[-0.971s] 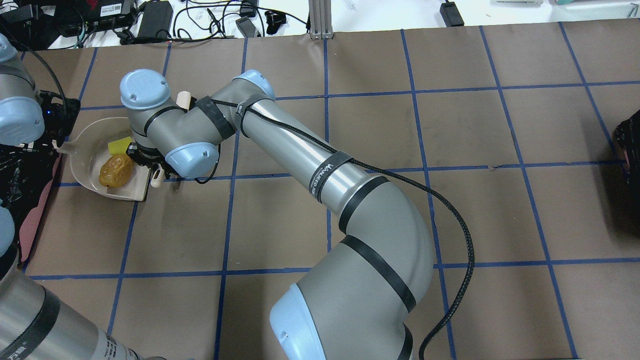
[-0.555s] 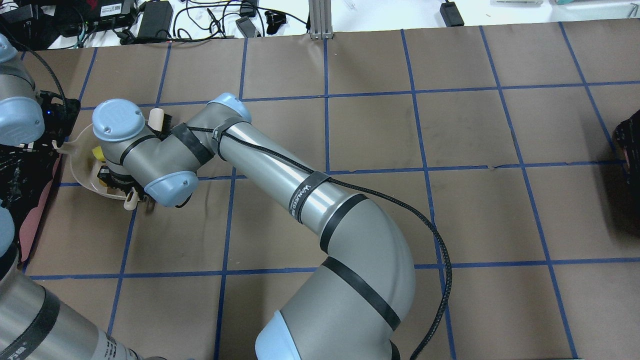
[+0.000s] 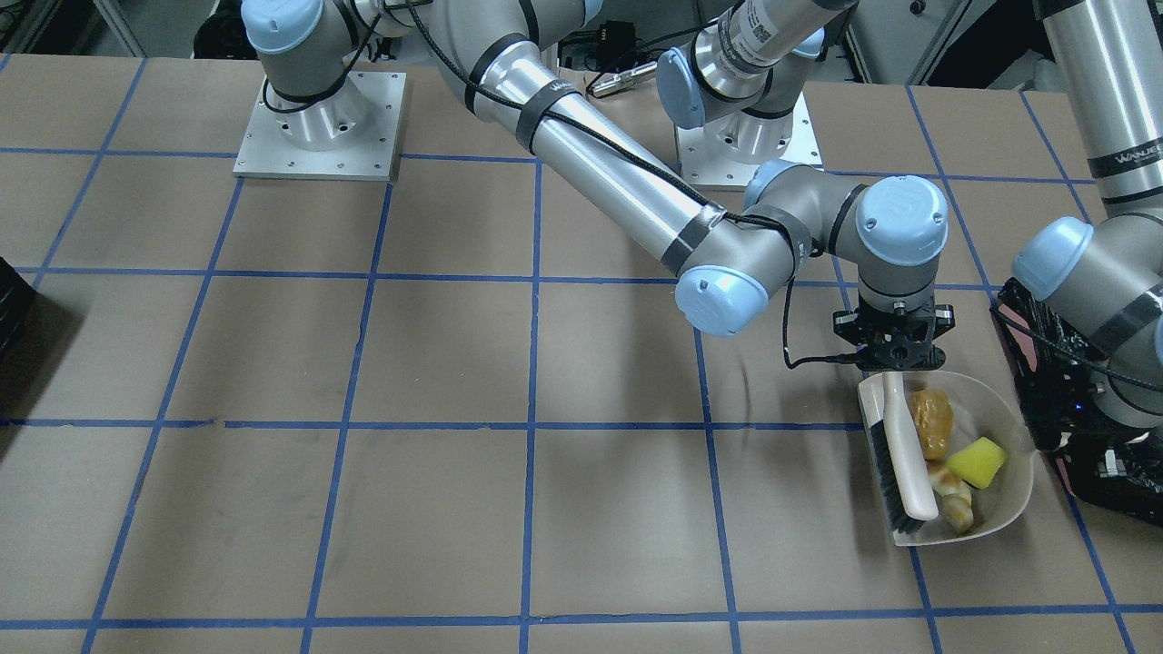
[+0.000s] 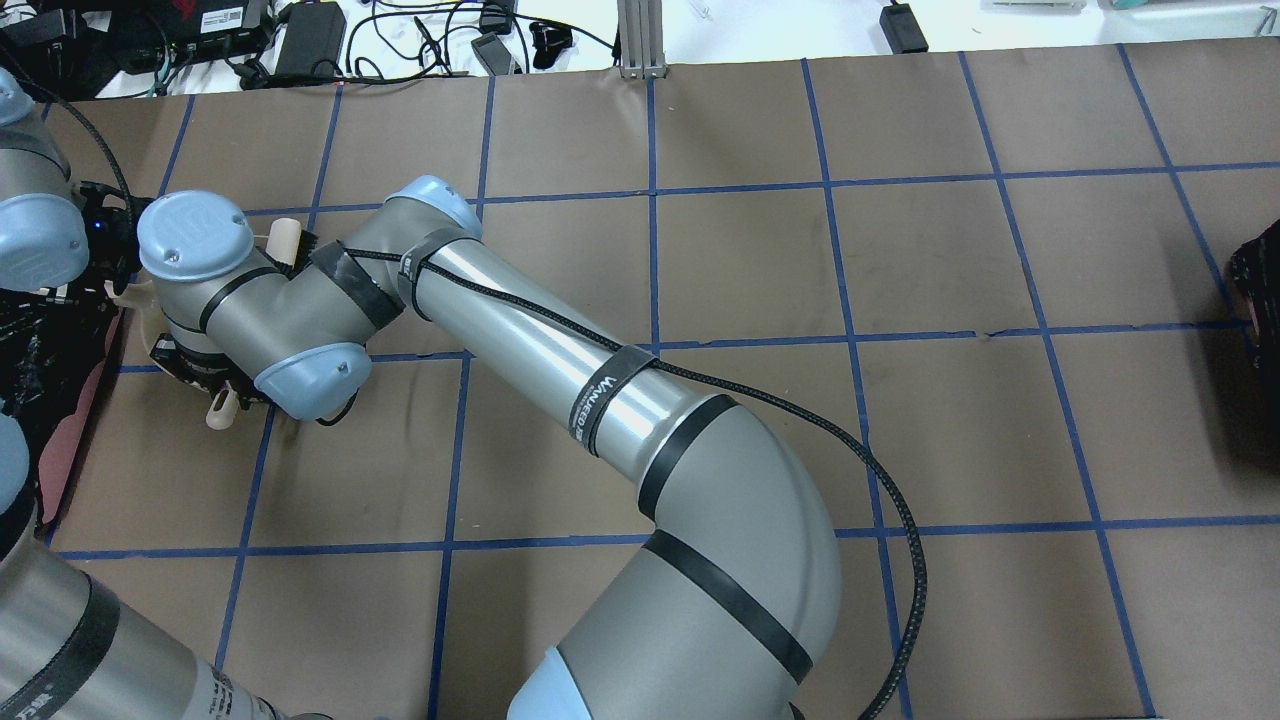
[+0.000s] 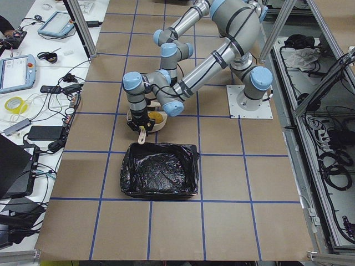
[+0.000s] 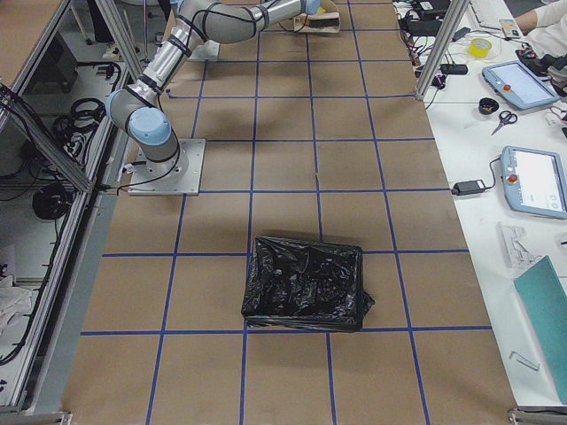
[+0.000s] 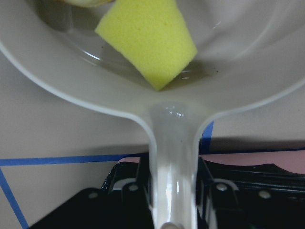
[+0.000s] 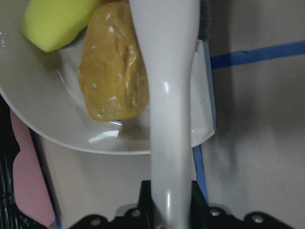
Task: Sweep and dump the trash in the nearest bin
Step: 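Brush the remaining trash into the dustpan with the right gripper, then lift the loaded dustpan with the left gripper while the right withdraws the brush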
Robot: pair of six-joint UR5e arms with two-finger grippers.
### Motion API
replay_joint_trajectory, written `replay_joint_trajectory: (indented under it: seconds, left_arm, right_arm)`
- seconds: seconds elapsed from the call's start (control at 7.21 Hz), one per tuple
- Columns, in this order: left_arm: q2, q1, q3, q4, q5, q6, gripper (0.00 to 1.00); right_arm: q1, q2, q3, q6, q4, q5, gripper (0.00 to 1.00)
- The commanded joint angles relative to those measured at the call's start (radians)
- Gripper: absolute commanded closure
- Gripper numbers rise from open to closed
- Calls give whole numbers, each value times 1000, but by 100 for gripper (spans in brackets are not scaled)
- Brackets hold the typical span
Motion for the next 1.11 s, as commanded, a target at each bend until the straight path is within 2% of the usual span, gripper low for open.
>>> replay_joint_trajectory:
  seconds: [0.0, 0.14, 0.28, 0.56, 0.83, 0.97]
  left_arm:
    - [8, 3, 3, 1, -7, 0, 100]
    - [24, 4, 11, -8, -22, -6, 100]
    - [38, 15, 18, -24, -58, -3, 100]
    - [92, 119, 78, -208, -213, 3, 100]
    - [130, 240, 182, -402, -252, 35, 100]
    - [129, 310, 239, -438, -254, 117, 100]
  right_arm:
    - [-72, -67, 31, -53, 141, -19, 100]
    - [-125, -114, 63, -73, 216, -16, 100]
    - [-174, -173, 140, -119, 221, -1, 100]
    - [-244, -332, 326, -206, 227, 34, 100]
    - [-326, -499, 569, -392, 224, 65, 100]
    - [-368, -574, 697, -467, 188, 80, 100]
